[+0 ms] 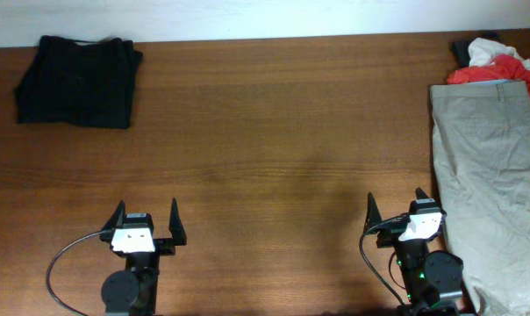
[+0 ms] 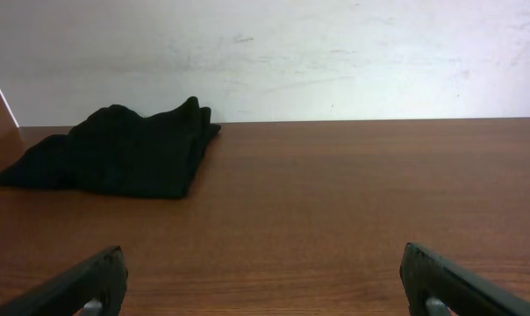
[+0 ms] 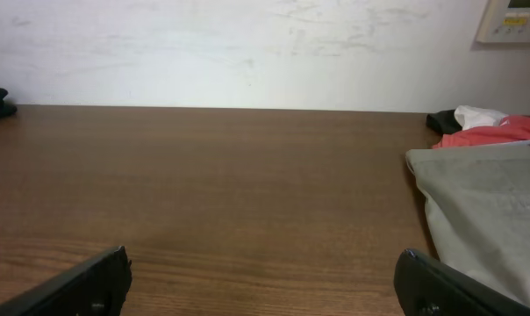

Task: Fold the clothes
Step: 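Move the right gripper toward the khaki trousers at the right edge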

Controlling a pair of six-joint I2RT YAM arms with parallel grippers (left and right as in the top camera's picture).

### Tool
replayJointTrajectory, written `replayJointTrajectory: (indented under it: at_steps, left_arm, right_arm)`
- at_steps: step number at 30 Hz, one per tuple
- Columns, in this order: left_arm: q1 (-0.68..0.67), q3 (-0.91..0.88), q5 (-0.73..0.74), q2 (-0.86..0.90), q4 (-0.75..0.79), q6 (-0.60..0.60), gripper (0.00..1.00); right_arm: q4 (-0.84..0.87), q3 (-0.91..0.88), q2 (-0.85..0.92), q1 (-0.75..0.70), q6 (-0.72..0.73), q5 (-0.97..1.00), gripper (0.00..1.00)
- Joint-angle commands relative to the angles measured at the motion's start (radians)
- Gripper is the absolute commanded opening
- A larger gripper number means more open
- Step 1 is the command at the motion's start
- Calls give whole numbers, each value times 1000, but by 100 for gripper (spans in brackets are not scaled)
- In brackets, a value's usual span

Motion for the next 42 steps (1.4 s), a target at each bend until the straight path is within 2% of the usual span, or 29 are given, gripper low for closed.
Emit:
replayJointTrajectory:
  at_steps: [1,34,35,37,40,42]
  left_arm:
    - [6,-6,12,-8,-1,16,99]
    - [6,-6,12,-8,-1,16,99]
    - [6,-6,12,-8,-1,16,99]
    - [6,-6,12,-8,-1,16,99]
    - [6,-6,12,-8,-1,16,99]
    - [6,-6,12,-8,-1,16,99]
  right_arm:
    - [-3,-8,-5,-6,-6,-1,99]
    - [8,-8,-5,-6,-6,-11,99]
    - [47,-8,-5,-6,16,-90,99]
    - [85,-8,-5,-6,236,-456,99]
    - [171,-8,-5,-6,455,-536,99]
    - [279,-8,-5,-6,473,-517,99]
